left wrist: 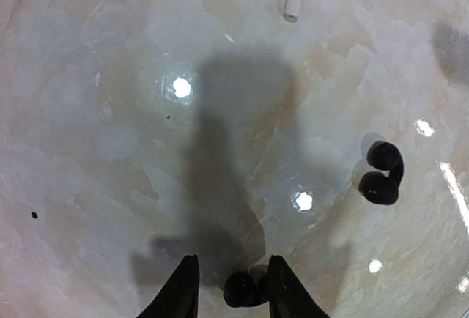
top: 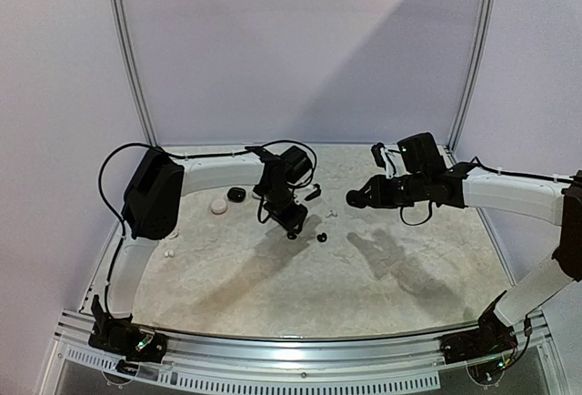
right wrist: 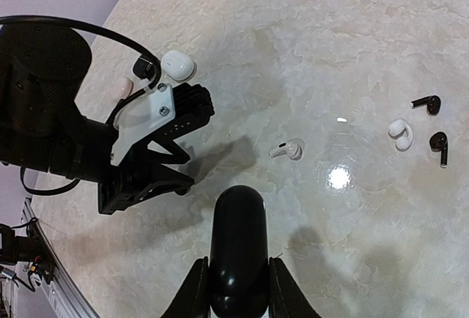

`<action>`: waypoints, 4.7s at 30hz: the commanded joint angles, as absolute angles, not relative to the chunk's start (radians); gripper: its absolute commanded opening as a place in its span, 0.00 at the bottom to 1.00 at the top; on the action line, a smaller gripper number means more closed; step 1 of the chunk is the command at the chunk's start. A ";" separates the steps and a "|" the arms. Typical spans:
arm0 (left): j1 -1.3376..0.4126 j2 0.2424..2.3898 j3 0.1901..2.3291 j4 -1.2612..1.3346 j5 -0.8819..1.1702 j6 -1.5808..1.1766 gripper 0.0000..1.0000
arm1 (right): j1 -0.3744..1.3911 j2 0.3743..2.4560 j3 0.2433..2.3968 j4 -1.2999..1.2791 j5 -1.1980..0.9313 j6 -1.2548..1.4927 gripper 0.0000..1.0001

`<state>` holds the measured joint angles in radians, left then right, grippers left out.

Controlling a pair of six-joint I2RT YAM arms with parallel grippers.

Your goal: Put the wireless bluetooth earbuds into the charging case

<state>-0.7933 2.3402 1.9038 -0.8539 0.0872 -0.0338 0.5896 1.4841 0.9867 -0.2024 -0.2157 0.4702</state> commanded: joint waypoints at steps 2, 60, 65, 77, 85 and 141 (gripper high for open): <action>-0.793 2.377 1.924 -0.872 0.092 -0.026 0.30 | 0.591 1.486 0.977 -0.193 -0.218 0.477 0.00; -0.976 2.358 2.022 -0.933 0.139 0.738 0.38 | 0.561 1.473 1.022 -0.321 -0.077 0.470 0.00; -0.977 2.422 2.098 -0.905 0.120 0.735 0.33 | 0.555 1.469 1.013 -0.319 -0.072 0.475 0.00; -0.973 2.452 2.061 -0.838 0.041 0.688 0.29 | 0.553 1.467 0.992 -0.299 -0.073 0.464 0.00; -0.955 2.451 2.038 -0.828 0.012 0.692 0.28 | 0.553 1.475 0.993 -0.293 -0.081 0.457 0.00; -0.881 2.432 2.035 -0.730 -0.135 0.748 0.15 | 0.554 1.500 1.013 -0.270 -0.135 0.457 0.00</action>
<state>-0.9039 2.4466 2.0132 -0.6937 -0.1928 0.7723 0.5560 1.4864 0.9955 -0.2760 -0.1291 0.4656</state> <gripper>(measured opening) 0.168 0.248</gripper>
